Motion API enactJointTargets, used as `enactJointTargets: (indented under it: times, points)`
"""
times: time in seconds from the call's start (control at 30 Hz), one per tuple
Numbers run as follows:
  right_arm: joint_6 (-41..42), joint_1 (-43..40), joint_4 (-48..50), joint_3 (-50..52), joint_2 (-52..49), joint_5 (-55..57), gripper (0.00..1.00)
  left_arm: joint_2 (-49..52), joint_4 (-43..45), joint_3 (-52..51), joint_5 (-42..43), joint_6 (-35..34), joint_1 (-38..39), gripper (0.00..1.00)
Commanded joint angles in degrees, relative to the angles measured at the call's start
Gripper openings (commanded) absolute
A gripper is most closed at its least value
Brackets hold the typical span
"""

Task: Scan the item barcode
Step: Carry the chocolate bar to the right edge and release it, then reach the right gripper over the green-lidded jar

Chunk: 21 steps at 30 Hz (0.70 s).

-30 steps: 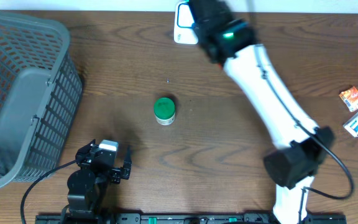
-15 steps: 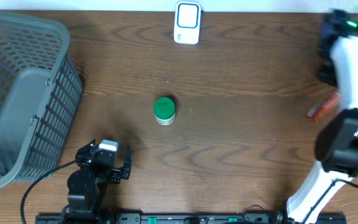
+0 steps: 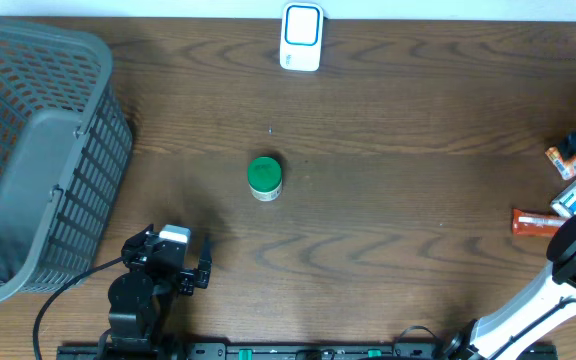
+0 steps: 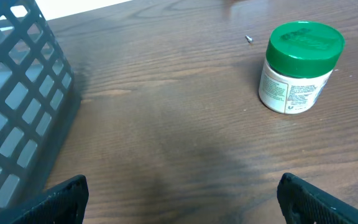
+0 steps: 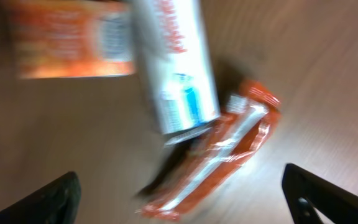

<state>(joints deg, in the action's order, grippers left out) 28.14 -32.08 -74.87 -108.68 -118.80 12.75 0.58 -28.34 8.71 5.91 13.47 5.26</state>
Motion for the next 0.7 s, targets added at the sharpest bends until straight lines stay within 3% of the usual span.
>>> enactJointTargets:
  times: [0.0,0.17,0.4,0.67]
  points:
    - [-2.73,2.58,-4.59,-9.20,0.48,-14.38,0.99,-0.35,-0.79,-0.68,0.52,-0.50,-0.20,0.98]
    - [-3.08,13.20,-10.99,-15.67,2.03,-21.33,0.99,-0.35,-0.79,-0.68,0.52,-0.50,-0.20,0.98]
    - [-20.28,40.26,-9.44,-15.69,1.86,-22.21,0.99,-0.35,-0.79,-0.68,0.52,-0.50,-0.20,0.98]
    - [-17.79,62.49,-0.28,-15.69,0.98,-20.39,0.99,-0.35,-0.79,-0.68,0.52,-0.50,-0.20,0.98]
